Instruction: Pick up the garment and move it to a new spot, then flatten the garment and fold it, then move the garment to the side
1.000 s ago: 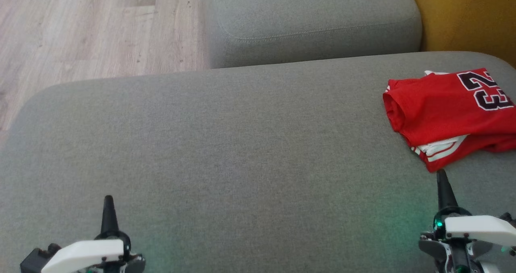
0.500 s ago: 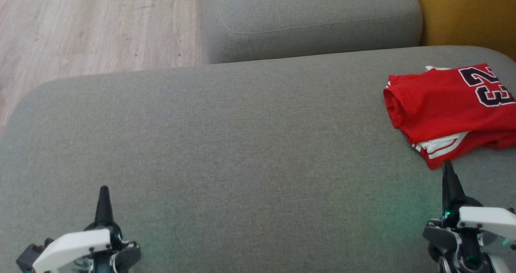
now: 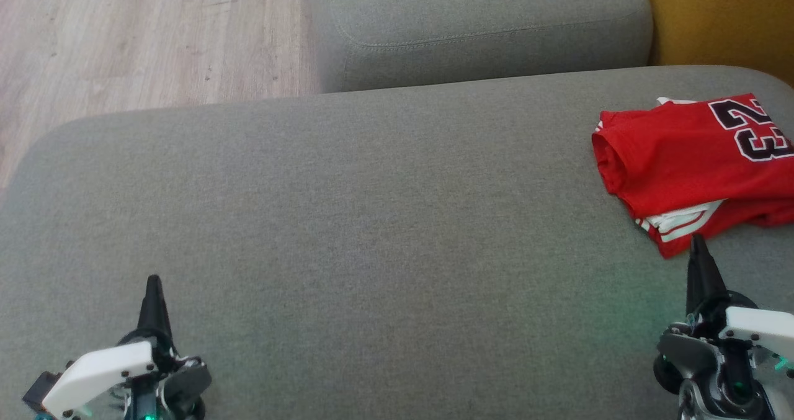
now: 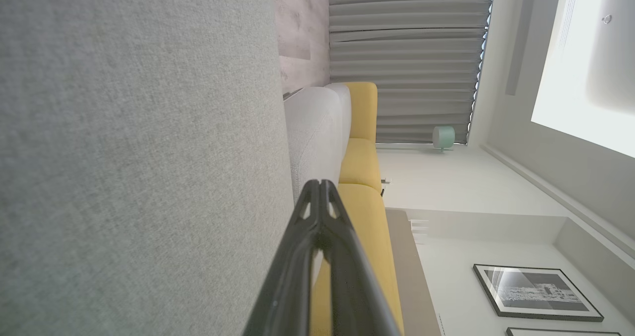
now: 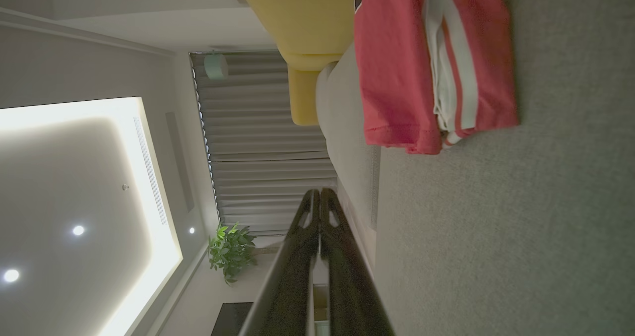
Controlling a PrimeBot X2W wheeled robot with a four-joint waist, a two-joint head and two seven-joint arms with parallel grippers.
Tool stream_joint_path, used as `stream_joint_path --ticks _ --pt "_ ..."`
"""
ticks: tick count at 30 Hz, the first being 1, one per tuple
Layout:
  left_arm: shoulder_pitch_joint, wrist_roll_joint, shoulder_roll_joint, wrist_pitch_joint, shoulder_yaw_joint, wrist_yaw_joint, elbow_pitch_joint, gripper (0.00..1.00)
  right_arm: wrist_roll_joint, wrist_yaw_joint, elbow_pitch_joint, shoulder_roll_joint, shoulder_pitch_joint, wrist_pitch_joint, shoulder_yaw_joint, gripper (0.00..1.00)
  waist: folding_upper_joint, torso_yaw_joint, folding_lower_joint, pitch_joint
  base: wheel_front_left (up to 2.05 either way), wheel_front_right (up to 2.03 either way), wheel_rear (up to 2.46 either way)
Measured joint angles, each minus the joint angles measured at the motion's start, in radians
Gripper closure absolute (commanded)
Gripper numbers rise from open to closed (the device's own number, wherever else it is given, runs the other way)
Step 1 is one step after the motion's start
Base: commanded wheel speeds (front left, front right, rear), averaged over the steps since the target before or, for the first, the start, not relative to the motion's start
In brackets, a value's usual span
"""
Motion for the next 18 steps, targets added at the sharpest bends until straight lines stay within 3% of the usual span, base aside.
stream_joint_path --ticks 18 --pt "0.0 0.0 -0.002 0.007 0.01 0.0 0.0 1.0 0.0 0.0 0.0 0.0 -0.001 0.009 -0.005 1.0 0.0 0.0 0.0 0.0 0.0 0.0 0.0"
